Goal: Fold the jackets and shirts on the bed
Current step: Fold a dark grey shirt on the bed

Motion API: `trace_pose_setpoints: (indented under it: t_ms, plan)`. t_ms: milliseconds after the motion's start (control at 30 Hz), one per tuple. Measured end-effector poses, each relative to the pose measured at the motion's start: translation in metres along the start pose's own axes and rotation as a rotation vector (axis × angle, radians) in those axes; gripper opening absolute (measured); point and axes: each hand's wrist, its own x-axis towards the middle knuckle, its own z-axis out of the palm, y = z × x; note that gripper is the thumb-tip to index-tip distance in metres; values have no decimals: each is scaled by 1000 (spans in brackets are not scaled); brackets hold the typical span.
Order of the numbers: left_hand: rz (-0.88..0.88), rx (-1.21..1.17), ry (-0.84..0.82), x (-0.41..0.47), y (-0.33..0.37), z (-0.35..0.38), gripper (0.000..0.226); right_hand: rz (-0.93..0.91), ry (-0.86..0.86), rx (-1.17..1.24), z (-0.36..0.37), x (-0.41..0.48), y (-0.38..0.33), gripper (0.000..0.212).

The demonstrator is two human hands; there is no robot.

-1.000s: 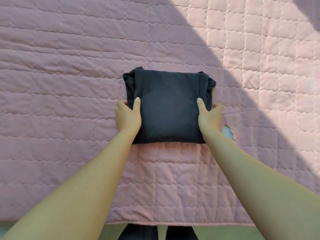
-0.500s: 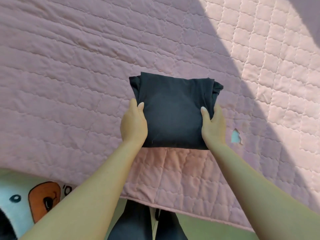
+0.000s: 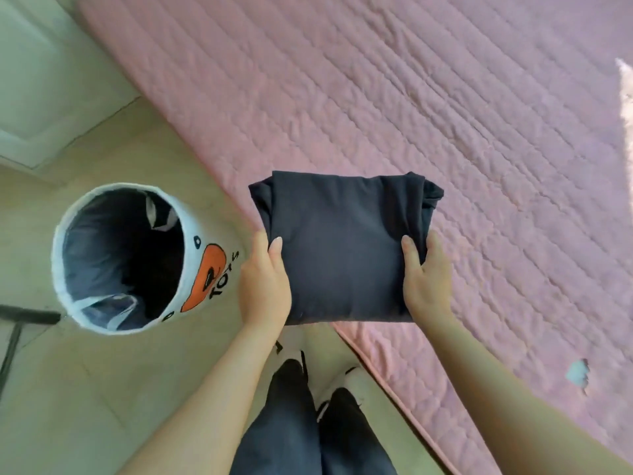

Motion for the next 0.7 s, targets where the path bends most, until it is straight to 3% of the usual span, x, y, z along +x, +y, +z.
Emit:
trace_pose_setpoints:
  t_ms: [333,467,600,700]
  plan:
    - [-335,-88,354,39,-148,-147,29,-239,-386,-105,196,-49,-134,22]
    - [-401,-111,458,62,-199,-186,29,-289,-447,-181,272,-64,-174,22]
    - [-510,-113,527,90,-248,-208,30,-273,-462,-227,340,-81,-202,46]
    - [-596,-114,532,115,-286,-209,30,-240,-462,-241,395,-81,-203,51]
